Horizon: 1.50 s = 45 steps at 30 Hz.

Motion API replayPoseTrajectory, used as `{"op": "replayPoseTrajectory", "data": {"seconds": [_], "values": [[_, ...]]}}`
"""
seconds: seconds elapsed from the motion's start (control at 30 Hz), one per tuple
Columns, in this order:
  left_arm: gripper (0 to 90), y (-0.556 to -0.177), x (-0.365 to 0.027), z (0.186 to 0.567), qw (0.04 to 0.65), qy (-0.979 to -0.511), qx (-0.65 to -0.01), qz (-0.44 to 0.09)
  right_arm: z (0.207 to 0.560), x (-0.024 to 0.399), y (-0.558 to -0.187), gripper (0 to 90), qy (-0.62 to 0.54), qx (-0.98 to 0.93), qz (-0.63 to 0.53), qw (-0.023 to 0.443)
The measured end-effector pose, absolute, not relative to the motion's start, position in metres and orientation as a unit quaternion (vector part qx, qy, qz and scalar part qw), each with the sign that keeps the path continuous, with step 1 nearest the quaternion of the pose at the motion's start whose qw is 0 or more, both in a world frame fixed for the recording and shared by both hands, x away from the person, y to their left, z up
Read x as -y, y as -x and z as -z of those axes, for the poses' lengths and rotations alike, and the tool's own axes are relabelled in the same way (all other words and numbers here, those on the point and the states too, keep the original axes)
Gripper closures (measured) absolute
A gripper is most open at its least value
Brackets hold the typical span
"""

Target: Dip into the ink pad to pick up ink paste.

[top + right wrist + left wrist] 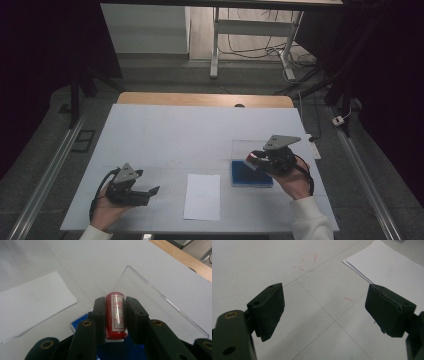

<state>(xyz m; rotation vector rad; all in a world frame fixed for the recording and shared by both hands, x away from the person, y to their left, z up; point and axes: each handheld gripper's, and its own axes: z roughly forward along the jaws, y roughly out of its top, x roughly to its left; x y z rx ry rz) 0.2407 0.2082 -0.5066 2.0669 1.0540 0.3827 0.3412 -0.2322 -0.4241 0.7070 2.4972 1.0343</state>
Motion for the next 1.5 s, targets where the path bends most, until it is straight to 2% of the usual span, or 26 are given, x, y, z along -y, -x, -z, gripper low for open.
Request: {"op": "replayPoseTrajectory", "data": {"seconds": [0.57,1.5], "values": [[16.7,-0.242,-0.207,0.507,0.384,-0.812,-0.414,-0.148,0.437,0.227,-0.348,70.5,-0.254,-0.897,-0.314,0.182],[16.7,-0.242,-0.208,0.509,0.377,-0.816,-0.413,-0.147,0.462,0.223,-0.358,70.4,-0.262,-0.912,-0.270,0.163]]}}
